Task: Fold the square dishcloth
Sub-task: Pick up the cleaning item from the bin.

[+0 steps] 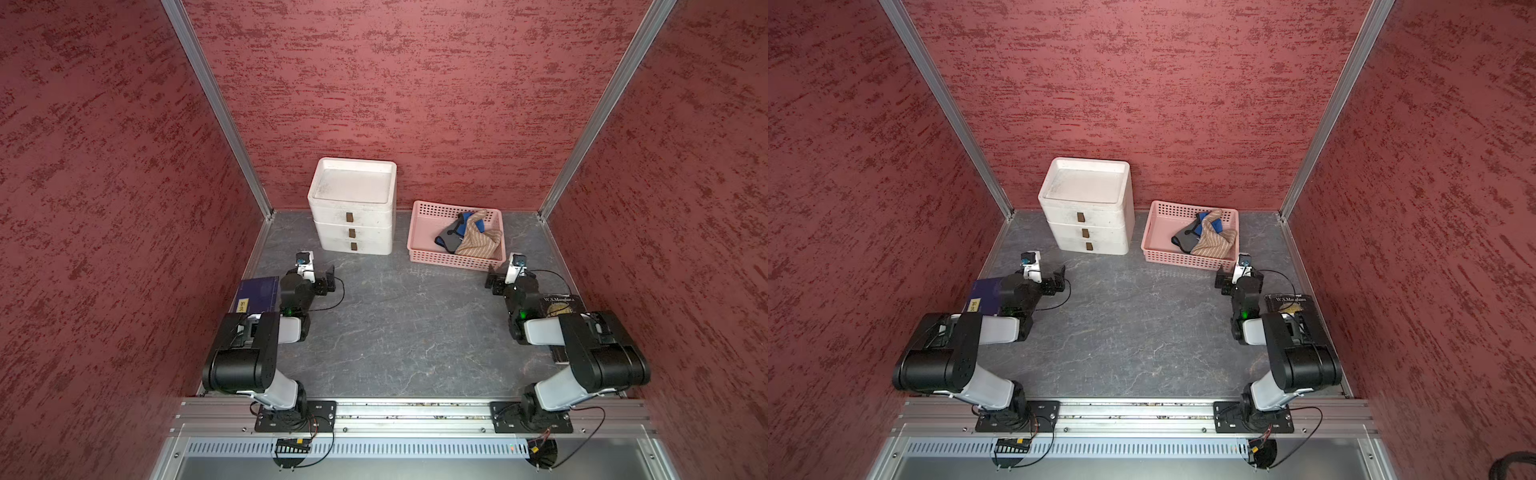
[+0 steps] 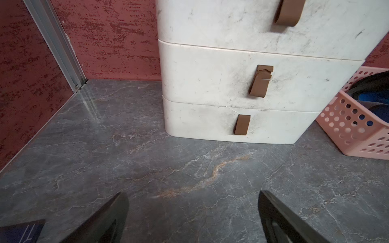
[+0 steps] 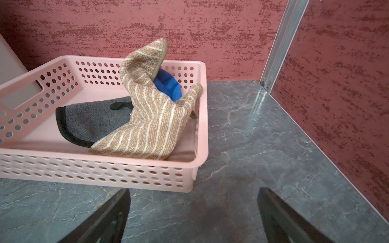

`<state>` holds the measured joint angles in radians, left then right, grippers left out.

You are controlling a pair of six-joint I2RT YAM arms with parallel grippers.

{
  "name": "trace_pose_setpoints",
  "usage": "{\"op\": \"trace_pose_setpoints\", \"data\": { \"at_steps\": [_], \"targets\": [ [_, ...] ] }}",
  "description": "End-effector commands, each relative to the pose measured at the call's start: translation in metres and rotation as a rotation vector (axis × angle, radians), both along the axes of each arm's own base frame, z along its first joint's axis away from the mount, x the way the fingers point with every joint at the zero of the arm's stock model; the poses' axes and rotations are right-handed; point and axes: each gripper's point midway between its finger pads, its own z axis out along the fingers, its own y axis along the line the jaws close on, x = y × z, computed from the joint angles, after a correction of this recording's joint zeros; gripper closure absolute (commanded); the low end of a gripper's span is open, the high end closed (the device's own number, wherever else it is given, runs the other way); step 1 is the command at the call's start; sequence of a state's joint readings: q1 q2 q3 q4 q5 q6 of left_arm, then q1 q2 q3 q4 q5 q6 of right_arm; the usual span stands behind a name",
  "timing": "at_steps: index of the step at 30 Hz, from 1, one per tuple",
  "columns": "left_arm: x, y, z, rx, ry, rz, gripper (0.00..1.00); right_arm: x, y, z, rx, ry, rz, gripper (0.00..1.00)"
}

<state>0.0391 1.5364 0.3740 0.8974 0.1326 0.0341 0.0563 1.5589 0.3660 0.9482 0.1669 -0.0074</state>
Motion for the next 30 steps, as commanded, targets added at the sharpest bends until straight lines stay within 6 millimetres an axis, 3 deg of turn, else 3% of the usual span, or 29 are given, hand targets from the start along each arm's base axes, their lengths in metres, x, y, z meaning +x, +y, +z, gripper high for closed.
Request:
{"op": "trace_pose_setpoints", "data": {
  "at_steps": [1, 11, 15, 16, 19, 23, 25, 27, 30],
  "targets": [
    [0.0, 0.0, 0.006, 0.002, -0.024, -0.004, 0.0, 0.001, 0.0, 0.005, 0.001, -0.017, 0.006, 0.01],
    [0.0, 0.004, 0.007, -0.032, -0.022, -0.022, 0.0, 0.001, 0.0, 0.006, -0.002, -0.018, 0.002, 0.02],
    [-0.004, 0.004, 0.017, -0.047, -0.024, -0.043, 0.0, -0.011, 0.002, 0.033, -0.036, -0.052, -0.037, 0.01],
    [-0.006, 0.001, 0.025, -0.05, -0.027, -0.06, 0.0, -0.015, 0.0, 0.032, -0.034, -0.015, -0.057, 0.01],
    [-0.014, -0.018, 0.045, -0.025, 0.022, -0.185, 0.0, -0.024, -0.001, 0.064, 0.067, 0.032, -0.092, 0.01],
    [-0.035, -0.055, 0.075, 0.022, 0.152, -0.397, 0.0, -0.039, 0.041, 0.098, 0.357, -0.015, 0.107, 0.01],
    [-0.051, -0.073, 0.084, 0.06, 0.208, -0.491, 0.0, -0.047, 0.046, 0.104, 0.513, -0.047, 0.111, 0.01],
    [-0.067, -0.089, 0.092, 0.093, 0.244, -0.575, 0.0, -0.045, 0.056, 0.117, 0.493, -0.045, 0.173, 0.01],
    [-0.085, -0.111, 0.102, 0.092, 0.262, -0.659, 0.0, -0.023, 0.056, 0.117, 0.411, 0.115, 0.104, 0.01]
  ]
}}
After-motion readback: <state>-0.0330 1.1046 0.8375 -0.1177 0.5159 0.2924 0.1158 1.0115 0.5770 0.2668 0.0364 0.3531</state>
